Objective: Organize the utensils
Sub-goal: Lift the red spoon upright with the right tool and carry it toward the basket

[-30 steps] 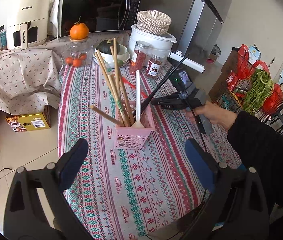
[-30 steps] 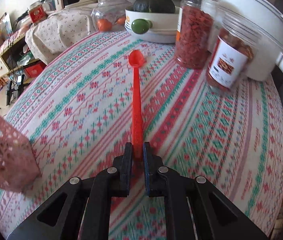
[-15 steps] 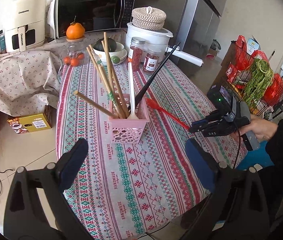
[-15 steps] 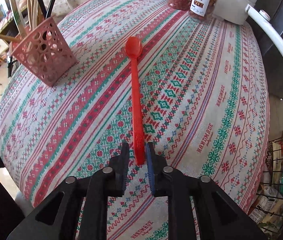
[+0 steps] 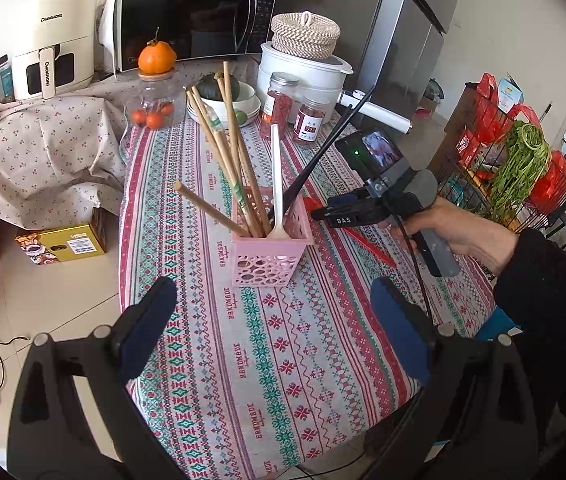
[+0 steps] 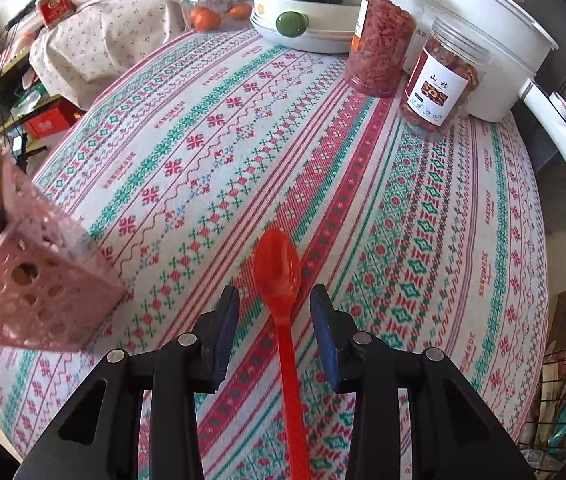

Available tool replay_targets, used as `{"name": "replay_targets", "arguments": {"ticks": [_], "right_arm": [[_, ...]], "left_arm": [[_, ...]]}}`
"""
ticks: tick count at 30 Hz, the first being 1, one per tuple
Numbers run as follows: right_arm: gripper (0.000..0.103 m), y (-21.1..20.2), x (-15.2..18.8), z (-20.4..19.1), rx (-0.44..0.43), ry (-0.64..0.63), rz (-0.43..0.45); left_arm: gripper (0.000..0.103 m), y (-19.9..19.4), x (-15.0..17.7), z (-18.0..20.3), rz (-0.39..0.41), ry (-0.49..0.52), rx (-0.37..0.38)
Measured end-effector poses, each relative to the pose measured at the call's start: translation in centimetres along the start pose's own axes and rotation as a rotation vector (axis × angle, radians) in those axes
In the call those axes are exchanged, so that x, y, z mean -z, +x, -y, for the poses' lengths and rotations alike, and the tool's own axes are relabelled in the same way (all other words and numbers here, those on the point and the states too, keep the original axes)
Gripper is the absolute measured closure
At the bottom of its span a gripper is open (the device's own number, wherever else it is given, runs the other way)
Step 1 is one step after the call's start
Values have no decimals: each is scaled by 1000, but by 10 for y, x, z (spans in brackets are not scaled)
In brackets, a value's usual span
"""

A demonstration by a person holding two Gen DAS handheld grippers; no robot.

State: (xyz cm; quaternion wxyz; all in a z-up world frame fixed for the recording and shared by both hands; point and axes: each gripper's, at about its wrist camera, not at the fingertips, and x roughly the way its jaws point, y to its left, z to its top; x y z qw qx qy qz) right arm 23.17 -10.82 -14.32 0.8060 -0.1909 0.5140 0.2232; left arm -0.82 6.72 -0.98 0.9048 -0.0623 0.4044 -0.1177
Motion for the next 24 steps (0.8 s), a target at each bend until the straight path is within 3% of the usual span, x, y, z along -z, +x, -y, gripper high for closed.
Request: {"name": "replay_targets", "arguments": {"ticks": [5, 7, 11, 19, 24], "right_arm": [[66, 13, -9, 2, -1, 30, 7], [75, 15, -11, 2, -11, 37, 16], [75, 6, -6, 3, -15, 78, 48], [75, -66, 22, 19, 27, 196, 199], [75, -125, 41, 20, 52, 248, 346]], "left_arm": [[6, 1, 1, -7, -14, -20, 4], [6, 0, 1, -8, -15, -27, 12], [6, -3, 0, -7, -2, -26, 21], [6, -6, -3, -5, 37, -35, 7], [6, -9, -5, -2, 64, -41, 3]]}}
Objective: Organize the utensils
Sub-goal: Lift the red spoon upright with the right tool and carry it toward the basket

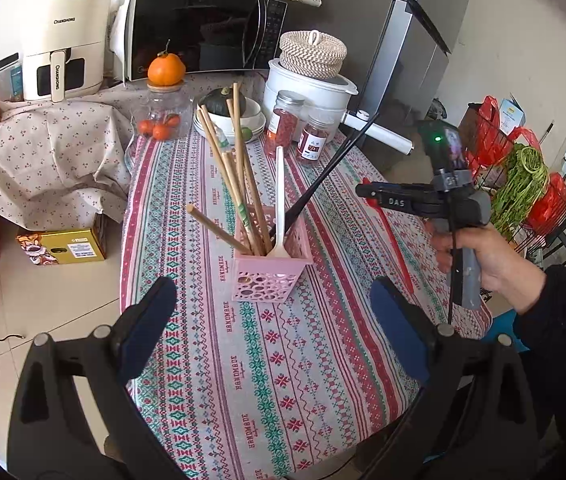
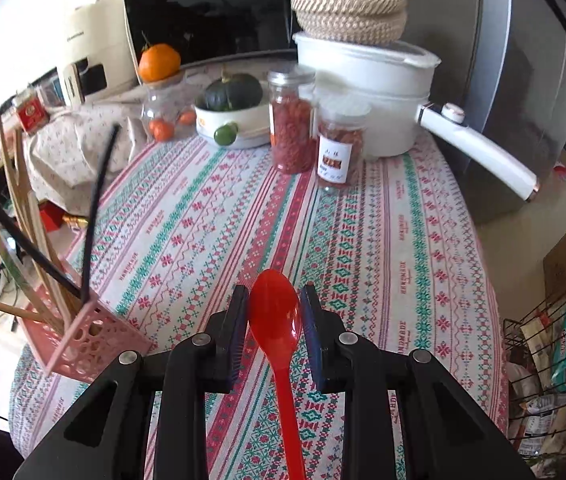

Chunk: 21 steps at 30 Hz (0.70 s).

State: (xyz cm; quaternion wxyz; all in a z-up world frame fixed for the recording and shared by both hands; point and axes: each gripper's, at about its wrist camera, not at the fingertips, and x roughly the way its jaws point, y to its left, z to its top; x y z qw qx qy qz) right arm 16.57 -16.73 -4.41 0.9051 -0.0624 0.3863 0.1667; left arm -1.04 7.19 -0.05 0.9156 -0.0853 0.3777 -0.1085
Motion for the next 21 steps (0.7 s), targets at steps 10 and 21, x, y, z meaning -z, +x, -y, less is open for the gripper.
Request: {"name": "replay_targets", "arguments": {"ticks": [10, 21], "right_arm": [[75, -101, -1, -12, -80, 116, 313], [75, -150, -2, -48, -269, 225, 596]], "left_arm": [[6, -8, -1, 0, 41, -17, 5], [6, -12, -1, -15, 33, -56, -24]]}}
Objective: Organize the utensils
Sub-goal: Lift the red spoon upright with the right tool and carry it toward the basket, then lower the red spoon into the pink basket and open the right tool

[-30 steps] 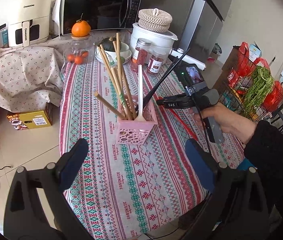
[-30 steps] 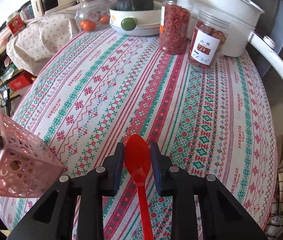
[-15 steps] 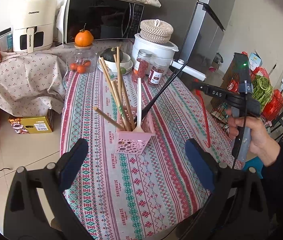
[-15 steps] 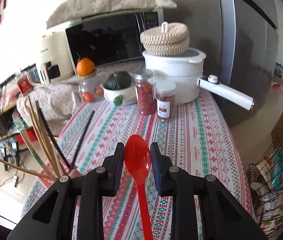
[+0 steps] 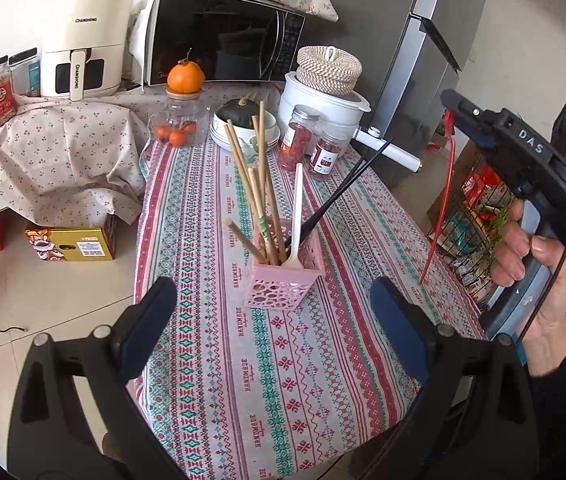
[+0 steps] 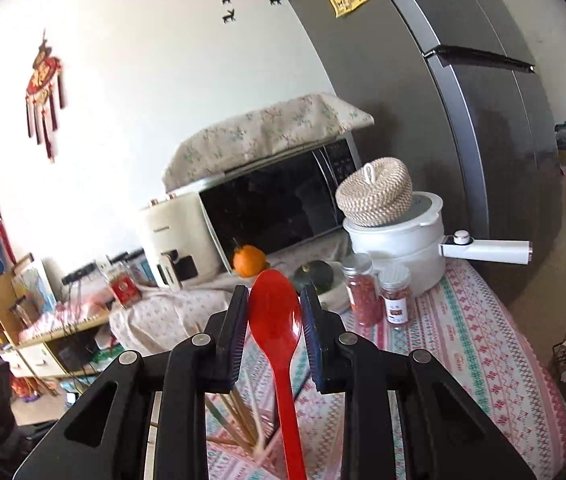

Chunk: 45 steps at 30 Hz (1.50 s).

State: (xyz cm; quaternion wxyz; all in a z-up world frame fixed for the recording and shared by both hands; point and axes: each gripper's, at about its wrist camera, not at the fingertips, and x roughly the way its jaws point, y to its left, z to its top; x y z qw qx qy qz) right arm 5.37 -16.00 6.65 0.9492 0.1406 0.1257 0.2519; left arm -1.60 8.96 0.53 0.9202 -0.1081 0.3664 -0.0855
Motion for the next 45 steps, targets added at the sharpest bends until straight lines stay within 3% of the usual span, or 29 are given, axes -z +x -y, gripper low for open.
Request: {"name": "replay_targets", "arguments": {"ticks": [6, 16, 23, 27, 29, 31, 36, 45], "right_arm": [[75, 13, 15, -31, -61, 16, 85], [75, 61, 53, -54, 4, -39, 195], [75, 89, 83, -59, 28, -88, 190], [74, 93, 95, -53, 14, -66, 159], [66, 93, 94, -50, 7, -53, 139], [58, 90, 89, -48, -2, -49, 132], [54, 78, 65, -49, 16, -78, 86], [31, 33, 31, -40, 209, -140, -154]], "left_arm": [[6, -2, -4, -15, -12, -32, -20], [6, 0, -3, -33, -52, -70, -21], [6, -1, -3, -33, -52, -64, -18], [6, -1, -4, -32, -53, -60, -21], [6, 1, -4, -32, -60, -61, -21], [6, 3, -3, -31, -65, -60, -26], [6, 7, -3, -24, -73, -46, -38], [6, 6, 7, 13, -65, 34, -112]]}}
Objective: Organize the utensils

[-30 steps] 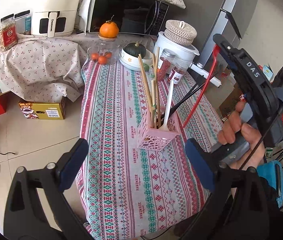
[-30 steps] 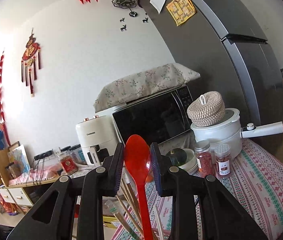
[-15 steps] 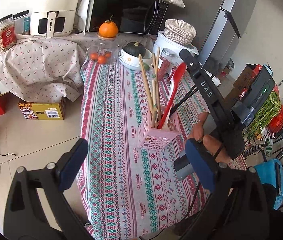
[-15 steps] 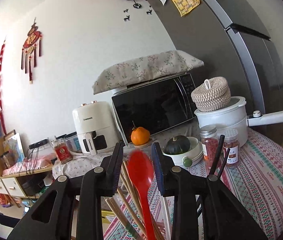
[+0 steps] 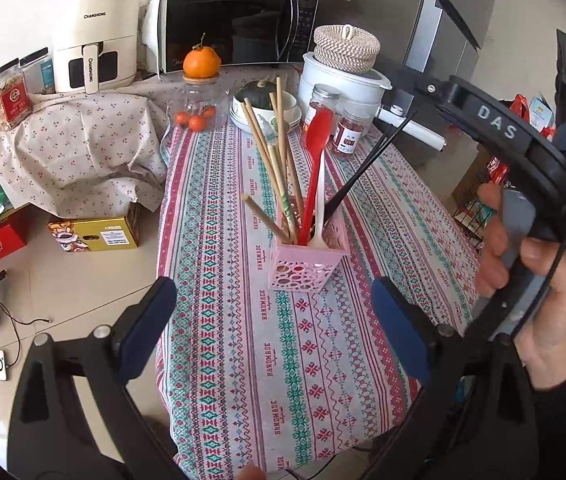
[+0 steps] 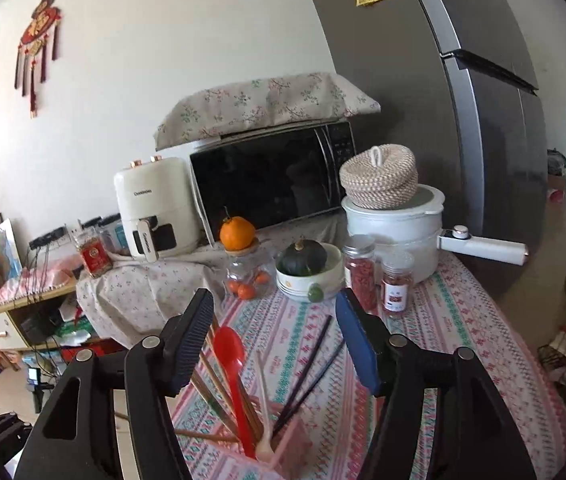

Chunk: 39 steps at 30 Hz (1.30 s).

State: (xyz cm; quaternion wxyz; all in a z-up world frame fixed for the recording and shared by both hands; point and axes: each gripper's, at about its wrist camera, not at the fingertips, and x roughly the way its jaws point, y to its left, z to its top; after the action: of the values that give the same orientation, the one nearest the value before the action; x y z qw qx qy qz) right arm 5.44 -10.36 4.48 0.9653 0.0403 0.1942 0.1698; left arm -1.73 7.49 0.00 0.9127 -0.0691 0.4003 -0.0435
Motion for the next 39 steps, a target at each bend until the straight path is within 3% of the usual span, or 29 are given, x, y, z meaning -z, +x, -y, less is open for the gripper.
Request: {"name": "replay_targets", "arguments": {"ticks": [4, 6, 8, 11, 22, 39], "right_arm": [[26, -29, 7, 13, 88, -70, -74], [19, -44, 12, 20, 120, -87, -104], [6, -57, 16, 27, 158, -92, -138], [0, -73, 22, 35, 205, -102, -169], [0, -78, 45, 53, 220, -114, -289], [0, -65, 53, 63, 230, -99, -346]], "left_arm": [[1, 2, 3, 12, -10, 0, -56], [1, 3, 6, 18, -12, 12, -88], [1, 4, 9, 24, -15, 12, -106], [1, 3, 10, 31, -2, 1, -129], [1, 5, 12, 52, 40, -28, -184], [1, 15, 11, 70, 38, -10, -176]]}}
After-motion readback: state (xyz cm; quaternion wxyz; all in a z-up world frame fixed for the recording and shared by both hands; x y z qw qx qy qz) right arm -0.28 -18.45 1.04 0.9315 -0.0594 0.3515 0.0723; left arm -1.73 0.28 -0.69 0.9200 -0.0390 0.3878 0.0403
